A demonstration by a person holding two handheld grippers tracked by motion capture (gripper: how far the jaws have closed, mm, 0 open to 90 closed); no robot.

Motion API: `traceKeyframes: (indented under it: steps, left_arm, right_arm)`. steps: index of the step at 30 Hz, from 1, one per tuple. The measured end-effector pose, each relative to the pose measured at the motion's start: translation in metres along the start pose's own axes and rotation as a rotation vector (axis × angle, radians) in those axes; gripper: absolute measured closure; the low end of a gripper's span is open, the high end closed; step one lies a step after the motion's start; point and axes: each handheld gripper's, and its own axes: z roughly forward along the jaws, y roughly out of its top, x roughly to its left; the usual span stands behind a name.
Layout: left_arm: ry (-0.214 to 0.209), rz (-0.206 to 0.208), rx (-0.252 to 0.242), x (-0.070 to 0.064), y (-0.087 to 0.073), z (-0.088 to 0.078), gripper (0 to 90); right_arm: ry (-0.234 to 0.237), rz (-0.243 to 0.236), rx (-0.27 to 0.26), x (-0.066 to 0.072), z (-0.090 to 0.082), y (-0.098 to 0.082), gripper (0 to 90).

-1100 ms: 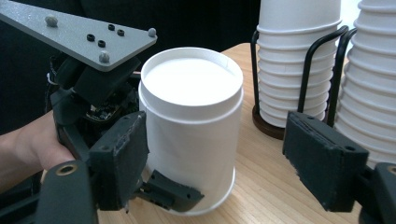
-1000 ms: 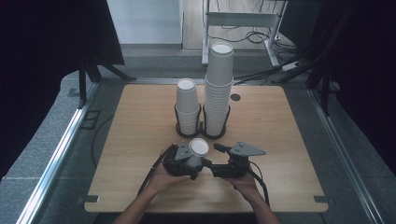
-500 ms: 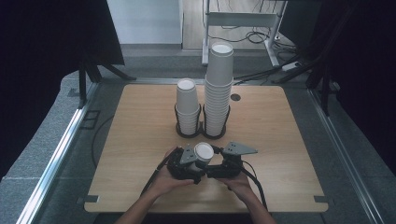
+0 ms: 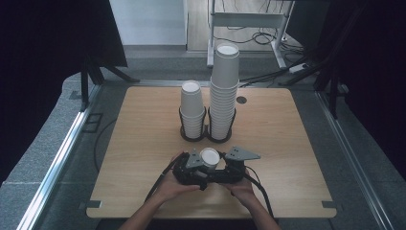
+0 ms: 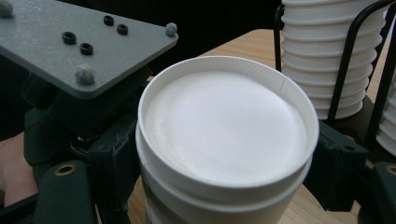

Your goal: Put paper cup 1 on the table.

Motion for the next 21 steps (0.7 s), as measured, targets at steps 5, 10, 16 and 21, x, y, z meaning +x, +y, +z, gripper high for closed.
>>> traceKeyframes:
  steps: [5, 10, 16, 21]
  left_arm:
    - [-0.003, -0.009, 0.001, 0.002, 0.000, 0.000, 5.9]
    - [-0.019, -0.013, -0.011, 0.003, 0.000, -0.001, 4.5]
    - [-0.023, -0.008, -0.016, 0.003, 0.000, -0.003, 3.5]
    - [-0.029, -0.008, -0.024, 0.003, 0.000, -0.003, 3.5]
  right_arm:
    - [0.008, 0.024, -0.010, -0.003, -0.002, 0.000, 23.3]
    - [0.034, 0.074, -0.033, -0.009, -0.006, -0.001, 23.4]
    - [0.056, 0.124, -0.071, -0.014, -0.012, 0.000, 23.4]
    - [0.060, 0.132, -0.089, -0.014, -0.014, -0.002, 23.5]
